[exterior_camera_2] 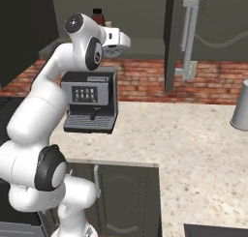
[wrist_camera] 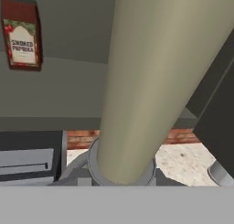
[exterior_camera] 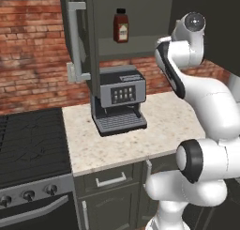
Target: Pick the candle and candle from the dining table and place them in the open cabinet. Close the cabinet after placing the objects.
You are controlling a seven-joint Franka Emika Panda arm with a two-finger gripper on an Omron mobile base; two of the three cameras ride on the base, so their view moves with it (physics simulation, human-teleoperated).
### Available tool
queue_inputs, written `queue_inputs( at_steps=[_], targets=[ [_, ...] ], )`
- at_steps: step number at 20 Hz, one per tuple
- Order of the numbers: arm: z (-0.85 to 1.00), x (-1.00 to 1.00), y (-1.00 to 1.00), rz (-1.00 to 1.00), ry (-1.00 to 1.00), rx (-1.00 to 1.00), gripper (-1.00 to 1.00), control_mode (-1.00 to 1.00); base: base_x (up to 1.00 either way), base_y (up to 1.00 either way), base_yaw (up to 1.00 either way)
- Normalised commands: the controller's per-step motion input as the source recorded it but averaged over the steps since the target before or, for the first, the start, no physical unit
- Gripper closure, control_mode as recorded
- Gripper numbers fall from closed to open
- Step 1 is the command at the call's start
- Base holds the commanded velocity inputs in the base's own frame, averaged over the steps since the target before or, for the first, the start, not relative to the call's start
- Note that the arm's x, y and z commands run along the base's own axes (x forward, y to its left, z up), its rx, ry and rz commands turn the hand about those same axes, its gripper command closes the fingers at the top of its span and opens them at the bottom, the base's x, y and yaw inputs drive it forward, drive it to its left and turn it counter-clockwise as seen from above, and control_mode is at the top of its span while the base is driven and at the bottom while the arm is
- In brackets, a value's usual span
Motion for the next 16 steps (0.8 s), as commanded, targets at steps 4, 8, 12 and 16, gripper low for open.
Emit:
queue_inputs(
  at_steps=[4,8,12,16],
  targets=[
    [-0.06,0.42,-0.2,0.0,0.0,0.0,1.0,-1.0,0.0,0.0,0.0],
    [-0.09,0.42,-0.19,0.0,0.0,0.0,1.0,-1.0,0.0,0.0,0.0],
    [-0.19,0.45,-0.17,0.0,0.0,0.0,1.0,-1.0,0.0,0.0,0.0],
    [-0.23,0.48,-0.15,0.0,0.0,0.0,1.0,-1.0,0.0,0.0,0.0]
  ],
)
